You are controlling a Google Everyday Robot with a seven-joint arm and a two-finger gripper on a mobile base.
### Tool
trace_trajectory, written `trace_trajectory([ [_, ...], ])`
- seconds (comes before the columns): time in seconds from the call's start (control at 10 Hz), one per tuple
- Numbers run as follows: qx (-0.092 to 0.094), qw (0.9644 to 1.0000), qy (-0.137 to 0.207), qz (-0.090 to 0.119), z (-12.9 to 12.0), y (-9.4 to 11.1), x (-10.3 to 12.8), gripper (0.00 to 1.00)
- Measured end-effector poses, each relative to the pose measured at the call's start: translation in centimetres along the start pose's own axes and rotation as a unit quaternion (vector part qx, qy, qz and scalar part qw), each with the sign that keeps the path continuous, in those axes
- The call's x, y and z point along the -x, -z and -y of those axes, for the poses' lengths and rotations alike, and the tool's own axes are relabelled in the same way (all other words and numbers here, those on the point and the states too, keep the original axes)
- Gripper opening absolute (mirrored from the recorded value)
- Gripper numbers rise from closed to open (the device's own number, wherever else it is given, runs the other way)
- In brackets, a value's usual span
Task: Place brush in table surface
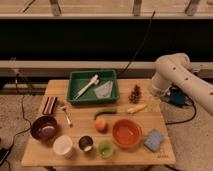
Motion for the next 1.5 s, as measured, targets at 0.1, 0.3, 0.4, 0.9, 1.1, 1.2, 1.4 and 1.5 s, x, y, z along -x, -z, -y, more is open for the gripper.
trace_trajectory([
  [0.1, 0.000, 1.0000, 0.000, 0.000, 0.0, 0.0, 0.0, 0.80],
  [0.3, 0.000, 1.0000, 0.001, 0.000, 0.0, 0.0, 0.0, 0.80],
  [0.4, 0.001, 1.0000, 0.003, 0.000, -0.1, -0.1, 0.1, 0.80],
  [0.9, 0.002, 0.9967, 0.079, 0.019, 0.1, -2.3, 7.5, 0.80],
  [1.1, -0.001, 0.9928, 0.118, 0.023, 1.1, -3.0, 12.3, 0.80],
  [1.2, -0.003, 0.9891, 0.145, 0.026, 2.0, -3.3, 15.5, 0.80],
  [1.4, -0.003, 0.9826, 0.183, 0.032, 3.4, -3.7, 19.6, 0.80],
  [1.5, -0.001, 0.9770, 0.210, 0.037, 4.7, -4.1, 22.3, 0.80],
])
